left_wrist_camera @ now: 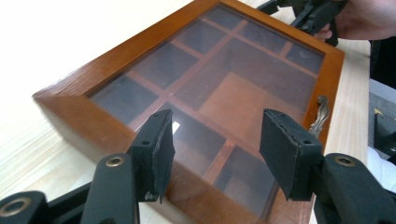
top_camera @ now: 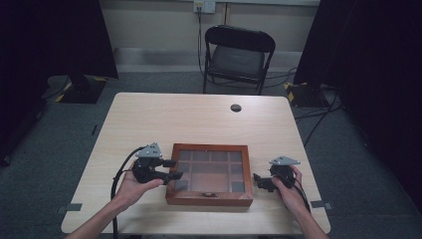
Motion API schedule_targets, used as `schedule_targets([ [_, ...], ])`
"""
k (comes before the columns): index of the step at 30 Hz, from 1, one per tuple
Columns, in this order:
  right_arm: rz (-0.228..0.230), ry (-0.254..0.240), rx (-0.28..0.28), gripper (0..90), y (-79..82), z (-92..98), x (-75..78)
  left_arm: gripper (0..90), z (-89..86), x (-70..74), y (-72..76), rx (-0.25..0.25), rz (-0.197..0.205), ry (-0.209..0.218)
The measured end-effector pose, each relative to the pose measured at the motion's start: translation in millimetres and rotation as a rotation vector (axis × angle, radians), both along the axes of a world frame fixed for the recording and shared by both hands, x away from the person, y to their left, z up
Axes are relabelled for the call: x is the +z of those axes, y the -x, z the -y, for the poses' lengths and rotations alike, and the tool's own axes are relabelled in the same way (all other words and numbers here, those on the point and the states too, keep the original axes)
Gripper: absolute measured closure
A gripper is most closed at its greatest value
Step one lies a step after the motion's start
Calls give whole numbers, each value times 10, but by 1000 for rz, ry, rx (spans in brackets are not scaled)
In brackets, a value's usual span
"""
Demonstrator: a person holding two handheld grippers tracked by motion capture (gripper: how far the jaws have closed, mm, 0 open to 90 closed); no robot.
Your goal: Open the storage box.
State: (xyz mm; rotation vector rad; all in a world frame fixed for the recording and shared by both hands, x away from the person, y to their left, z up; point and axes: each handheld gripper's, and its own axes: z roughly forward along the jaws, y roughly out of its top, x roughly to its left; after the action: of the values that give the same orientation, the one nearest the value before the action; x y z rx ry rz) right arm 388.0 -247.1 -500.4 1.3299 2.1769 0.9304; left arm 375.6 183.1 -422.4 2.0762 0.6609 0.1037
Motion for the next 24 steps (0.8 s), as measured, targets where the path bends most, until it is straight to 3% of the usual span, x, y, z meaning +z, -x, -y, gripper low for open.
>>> schedule_targets([
  [4,0,0,0,94,0,0,0,460,129,52,-3,-21,21,7],
  [10,0,0,0,94,0,0,0,453,341,129,-27,-81,18,19],
  [15,0,0,0,94,0,0,0,440,533,177,-46,-113,20,-13],
  [17,0,0,0,94,0,0,0,449,600,188,-32,-124,28,2],
  [19,0,0,0,94,0,0,0,449,669,162,-18,-153,-5,30],
  [24,0,0,0,94,0,0,0,457,771,96,74,-188,-16,16],
])
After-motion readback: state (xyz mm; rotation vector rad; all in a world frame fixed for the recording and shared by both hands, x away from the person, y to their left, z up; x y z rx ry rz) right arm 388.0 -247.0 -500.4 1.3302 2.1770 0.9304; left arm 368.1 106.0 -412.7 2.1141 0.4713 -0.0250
